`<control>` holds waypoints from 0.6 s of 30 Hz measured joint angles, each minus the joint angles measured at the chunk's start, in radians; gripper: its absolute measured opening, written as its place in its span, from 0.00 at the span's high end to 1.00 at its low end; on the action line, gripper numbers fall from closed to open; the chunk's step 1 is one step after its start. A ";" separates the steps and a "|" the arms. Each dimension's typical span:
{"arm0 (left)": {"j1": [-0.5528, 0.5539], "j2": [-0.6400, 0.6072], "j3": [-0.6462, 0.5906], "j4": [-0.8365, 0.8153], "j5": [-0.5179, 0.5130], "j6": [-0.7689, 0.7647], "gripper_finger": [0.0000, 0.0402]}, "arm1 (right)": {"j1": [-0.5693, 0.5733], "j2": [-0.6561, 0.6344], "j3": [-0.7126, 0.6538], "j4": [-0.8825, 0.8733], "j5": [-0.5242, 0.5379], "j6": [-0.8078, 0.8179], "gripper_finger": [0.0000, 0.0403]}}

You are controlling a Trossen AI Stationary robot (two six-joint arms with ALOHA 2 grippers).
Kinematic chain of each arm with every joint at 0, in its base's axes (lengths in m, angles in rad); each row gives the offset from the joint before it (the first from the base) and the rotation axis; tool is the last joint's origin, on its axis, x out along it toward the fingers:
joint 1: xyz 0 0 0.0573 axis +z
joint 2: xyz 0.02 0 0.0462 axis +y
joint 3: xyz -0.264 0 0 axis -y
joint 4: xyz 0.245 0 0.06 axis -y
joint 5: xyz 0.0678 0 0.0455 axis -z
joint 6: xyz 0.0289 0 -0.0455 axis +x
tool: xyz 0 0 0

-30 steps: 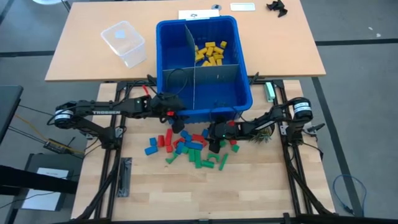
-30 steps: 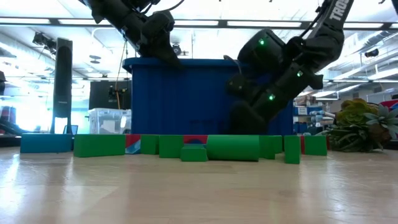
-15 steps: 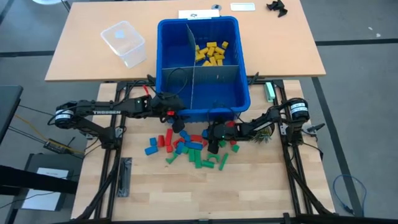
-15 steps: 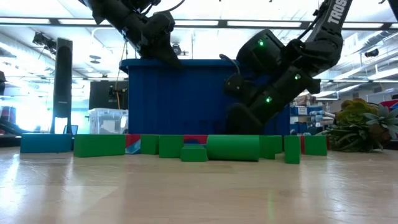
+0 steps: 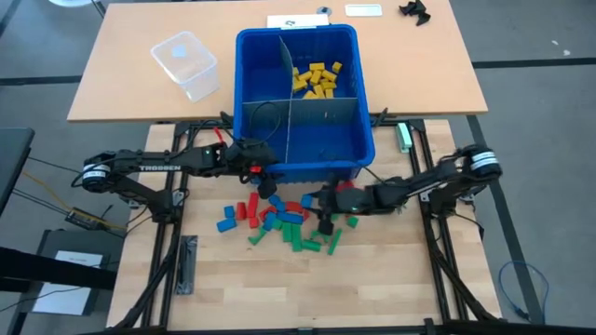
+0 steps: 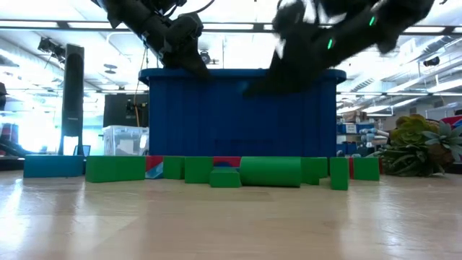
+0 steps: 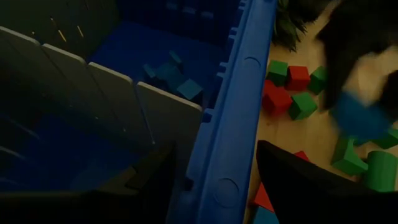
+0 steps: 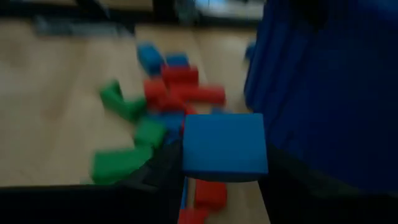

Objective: Sort Items/Unsort Items

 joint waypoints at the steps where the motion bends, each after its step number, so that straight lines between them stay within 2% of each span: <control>1: 0.000 0.000 0.000 0.000 0.000 -0.001 0.42 | 0.010 -0.032 0.000 0.005 0.016 -0.009 0.58; 7: 0.000 0.000 0.000 0.000 0.000 -0.002 0.42 | 0.028 -0.219 0.000 0.050 0.185 -0.100 0.56; 12: 0.000 0.000 0.000 0.007 0.000 -0.003 0.42 | -0.035 -0.324 0.001 0.072 0.337 -0.229 0.55; 18: 0.000 0.000 0.000 0.011 0.001 -0.003 0.42 | -0.183 -0.336 0.001 0.056 0.367 -0.264 0.53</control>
